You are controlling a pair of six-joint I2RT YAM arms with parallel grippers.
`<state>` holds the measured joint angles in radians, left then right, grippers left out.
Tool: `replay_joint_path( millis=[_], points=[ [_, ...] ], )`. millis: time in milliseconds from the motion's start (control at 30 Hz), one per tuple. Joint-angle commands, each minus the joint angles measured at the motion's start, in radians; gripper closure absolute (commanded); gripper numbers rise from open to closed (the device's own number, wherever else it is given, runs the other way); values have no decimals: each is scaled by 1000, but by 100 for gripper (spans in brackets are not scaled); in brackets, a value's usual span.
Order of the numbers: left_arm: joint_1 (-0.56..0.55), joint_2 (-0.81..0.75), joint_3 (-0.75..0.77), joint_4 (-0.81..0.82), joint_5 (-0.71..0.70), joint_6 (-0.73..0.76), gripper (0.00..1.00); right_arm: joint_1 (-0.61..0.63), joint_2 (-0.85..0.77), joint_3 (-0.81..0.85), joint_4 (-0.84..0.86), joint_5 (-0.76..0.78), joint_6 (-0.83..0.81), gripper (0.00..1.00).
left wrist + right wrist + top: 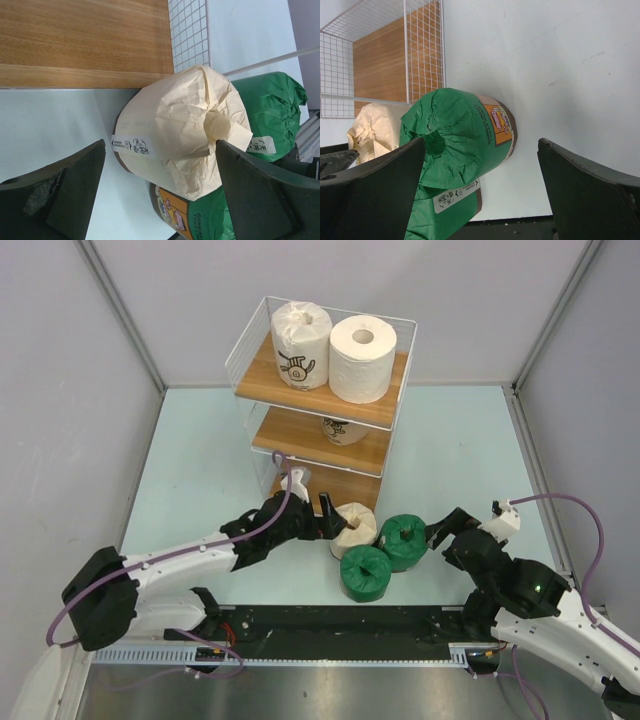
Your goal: Place and organize the paper towels onto the shelf
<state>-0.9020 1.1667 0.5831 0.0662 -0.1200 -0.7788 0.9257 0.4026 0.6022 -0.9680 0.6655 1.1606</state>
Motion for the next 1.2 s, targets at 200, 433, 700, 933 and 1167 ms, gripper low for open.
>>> replay_joint_path(
  millis=[200,433,700,933,1167],
  points=[
    [-44,76,135,-23,-15,24,9,1,5,-5,-3,31,34,0],
    [-49,102,182,-86,-64,26,14,1,1,-5,-1,28,34,0],
    [-55,99,181,-123,-89,36,19,1,4,-5,-3,28,34,0],
    [-67,123,182,-108,-75,49,20,1,5,-5,-3,28,34,0],
    [-74,169,211,-117,-75,53,21,1,4,-5,-1,28,34,0]
  ],
)
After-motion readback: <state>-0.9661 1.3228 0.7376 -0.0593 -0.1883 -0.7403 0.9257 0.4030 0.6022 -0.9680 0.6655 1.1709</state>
